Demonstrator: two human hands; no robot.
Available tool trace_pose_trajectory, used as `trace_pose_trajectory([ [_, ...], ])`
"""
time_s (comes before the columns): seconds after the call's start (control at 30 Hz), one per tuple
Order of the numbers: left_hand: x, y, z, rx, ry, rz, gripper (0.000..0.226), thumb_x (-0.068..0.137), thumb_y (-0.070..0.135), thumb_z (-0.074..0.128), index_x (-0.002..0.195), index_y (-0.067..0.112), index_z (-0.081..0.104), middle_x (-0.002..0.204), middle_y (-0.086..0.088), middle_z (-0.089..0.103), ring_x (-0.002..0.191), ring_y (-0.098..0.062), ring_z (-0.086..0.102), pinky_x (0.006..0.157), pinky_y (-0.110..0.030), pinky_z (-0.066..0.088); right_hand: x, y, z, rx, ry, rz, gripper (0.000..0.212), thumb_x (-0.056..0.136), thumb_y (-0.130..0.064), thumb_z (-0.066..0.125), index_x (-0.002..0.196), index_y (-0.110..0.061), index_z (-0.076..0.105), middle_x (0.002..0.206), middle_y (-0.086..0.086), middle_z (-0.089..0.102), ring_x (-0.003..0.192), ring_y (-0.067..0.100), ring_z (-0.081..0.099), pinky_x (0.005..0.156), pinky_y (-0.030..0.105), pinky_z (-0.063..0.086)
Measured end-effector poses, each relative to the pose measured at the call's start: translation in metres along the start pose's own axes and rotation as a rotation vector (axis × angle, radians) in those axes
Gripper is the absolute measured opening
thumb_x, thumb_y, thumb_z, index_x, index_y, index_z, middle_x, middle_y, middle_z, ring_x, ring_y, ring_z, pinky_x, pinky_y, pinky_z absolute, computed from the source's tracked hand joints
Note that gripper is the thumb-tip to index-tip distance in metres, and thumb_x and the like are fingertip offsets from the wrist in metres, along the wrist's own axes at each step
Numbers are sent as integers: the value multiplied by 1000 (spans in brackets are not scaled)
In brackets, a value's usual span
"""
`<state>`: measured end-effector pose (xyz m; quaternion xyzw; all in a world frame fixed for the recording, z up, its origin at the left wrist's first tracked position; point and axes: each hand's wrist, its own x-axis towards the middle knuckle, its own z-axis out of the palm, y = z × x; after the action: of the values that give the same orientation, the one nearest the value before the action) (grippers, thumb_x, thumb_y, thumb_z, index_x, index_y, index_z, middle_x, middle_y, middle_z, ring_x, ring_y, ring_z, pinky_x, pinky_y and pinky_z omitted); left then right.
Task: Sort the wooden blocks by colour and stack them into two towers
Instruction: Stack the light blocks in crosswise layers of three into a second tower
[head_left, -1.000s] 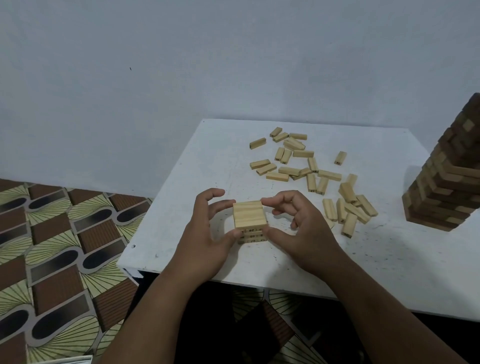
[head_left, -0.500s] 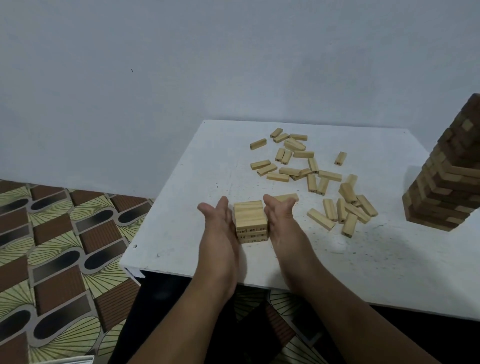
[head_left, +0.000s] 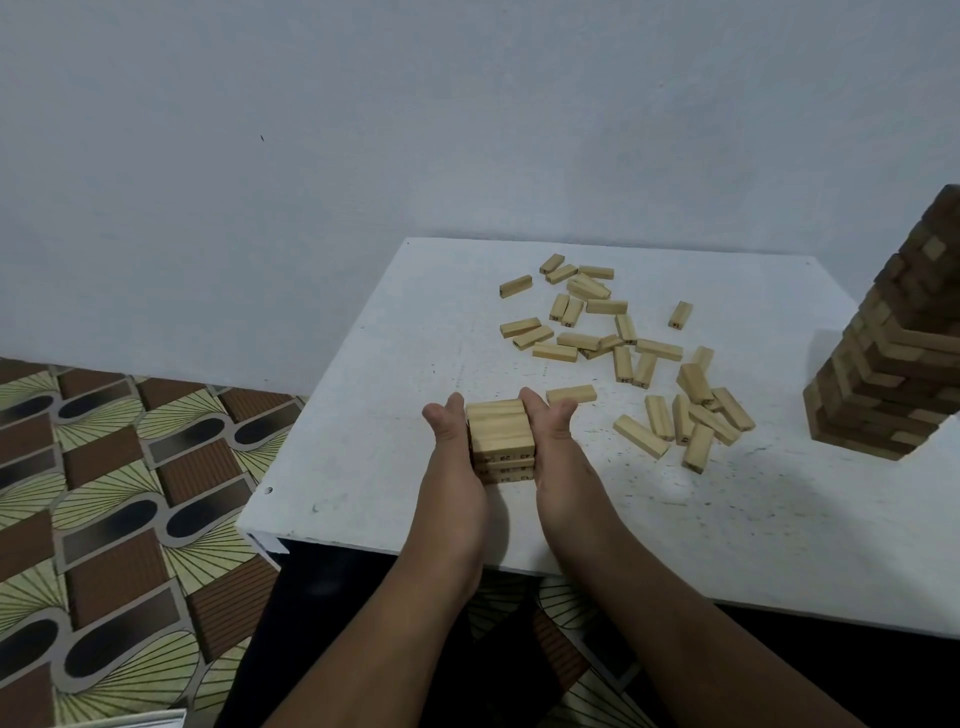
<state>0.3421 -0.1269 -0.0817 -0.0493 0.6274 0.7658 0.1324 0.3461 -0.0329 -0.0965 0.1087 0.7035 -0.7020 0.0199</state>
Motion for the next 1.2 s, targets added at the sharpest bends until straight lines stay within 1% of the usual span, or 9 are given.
trace_pose_trajectory([
  [0.17,-3,1,1,71,37,6,91,71,80,14,152,41,26,154,13,37,140,-5,34,118,-29,19,1,-1,3,-31,27,5,101,67,-90,6,150,-38,32,158,-7,32,143,8,29,113,24,15],
  [0.37,-1,-4,-1,213,117,53,126,44,107,13,152,44,23,155,36,10,148,3,7,125,-39,6,-8,3,2,-186,59,-94,129,45,-105,-2,155,-39,13,162,-23,1,146,-7,-7,121,27,-6],
  [0.53,-7,-2,5,351,147,30,97,67,82,-2,154,42,14,161,27,-4,149,-10,-15,123,-42,-9,-8,4,3,-302,66,-107,129,47,-102,-11,156,-35,9,157,-26,-6,134,-15,-21,108,14,-18],
  [0.67,-6,-2,5,376,137,15,97,67,79,-2,154,42,14,161,25,-4,149,-12,-18,122,-42,-12,-11,0,4,-316,61,-101,115,59,-91,-11,156,-33,11,159,-24,-5,132,-15,-20,110,17,-17],
  [0.8,-4,-3,2,375,124,20,89,76,80,-1,154,42,18,163,22,4,151,-11,-9,123,-41,-7,-10,3,2,-329,67,-105,123,54,-99,-10,156,-34,14,154,-29,1,137,-15,-17,110,15,-16],
  [0.9,0,0,-8,415,106,75,69,91,72,20,152,38,28,159,18,24,150,-12,14,124,-43,9,-14,-3,-3,-360,23,-120,88,84,-78,5,157,-30,14,163,-18,-1,144,-9,-12,117,20,-12],
  [1.0,0,7,-20,529,22,138,58,100,41,36,154,37,16,151,26,15,148,-4,0,123,-37,1,-16,-8,-19,-457,-46,-152,65,100,-55,28,157,-31,9,161,-22,-3,144,-9,-15,120,26,-10],
  [1.1,1,7,-29,605,-19,191,59,103,22,29,155,35,6,147,31,-2,135,12,-13,123,-33,-8,-15,-10,-33,-559,-134,-185,66,104,-40,38,156,-33,0,154,-29,-12,139,-12,-23,117,22,-13],
  [1.2,1,1,-31,730,-50,241,60,98,34,14,157,31,2,151,28,-11,135,12,-21,119,-26,-15,-12,-9,-40,-600,-164,-195,64,106,-33,37,155,-32,-2,147,-31,-15,138,-11,-25,118,23,-12],
])
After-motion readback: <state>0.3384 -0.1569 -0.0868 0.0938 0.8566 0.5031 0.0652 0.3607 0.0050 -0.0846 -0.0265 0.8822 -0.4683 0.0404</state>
